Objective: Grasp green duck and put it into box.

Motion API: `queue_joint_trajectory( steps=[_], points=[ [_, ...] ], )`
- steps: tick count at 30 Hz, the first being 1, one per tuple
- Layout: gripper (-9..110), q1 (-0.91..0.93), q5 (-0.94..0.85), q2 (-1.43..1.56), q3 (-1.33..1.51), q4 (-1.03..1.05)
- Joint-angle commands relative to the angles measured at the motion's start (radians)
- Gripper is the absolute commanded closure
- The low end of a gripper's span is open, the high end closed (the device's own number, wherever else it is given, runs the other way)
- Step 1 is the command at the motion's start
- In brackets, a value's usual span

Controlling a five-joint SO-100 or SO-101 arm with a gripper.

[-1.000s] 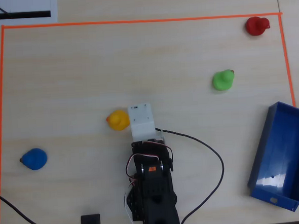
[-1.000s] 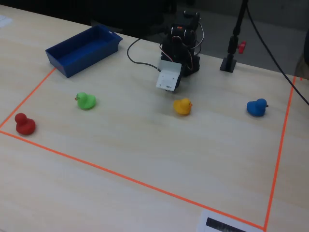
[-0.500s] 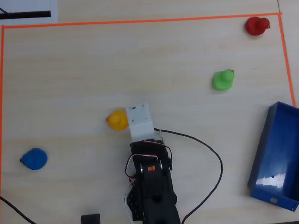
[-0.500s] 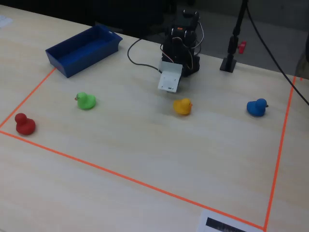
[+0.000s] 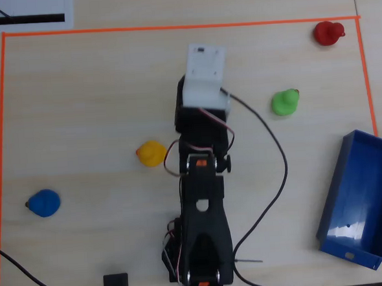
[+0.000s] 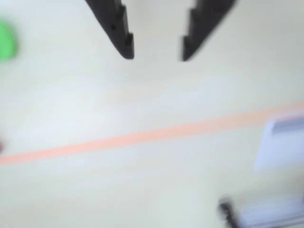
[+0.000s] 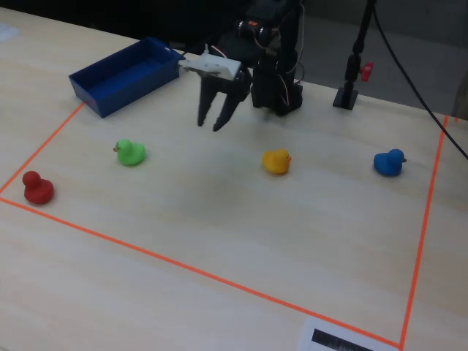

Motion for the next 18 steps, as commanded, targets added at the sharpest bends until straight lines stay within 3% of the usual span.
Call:
queue_joint_trajectory(
  steps=[1, 6, 9, 14, 18],
  points=[
    [79, 0.156, 0.009, -0.465, -0.589, -0.054],
    [75, 0.380, 0.017, -0.819, -0.956, -0.040],
    [74, 0.505, 0.008, -0.945, -1.028, -0.041],
    [72, 0.634, -0.091, -0.969, -0.765, -0.264],
    [72, 0.657, -0.130, -0.925, -0.568, -0.287]
  ],
)
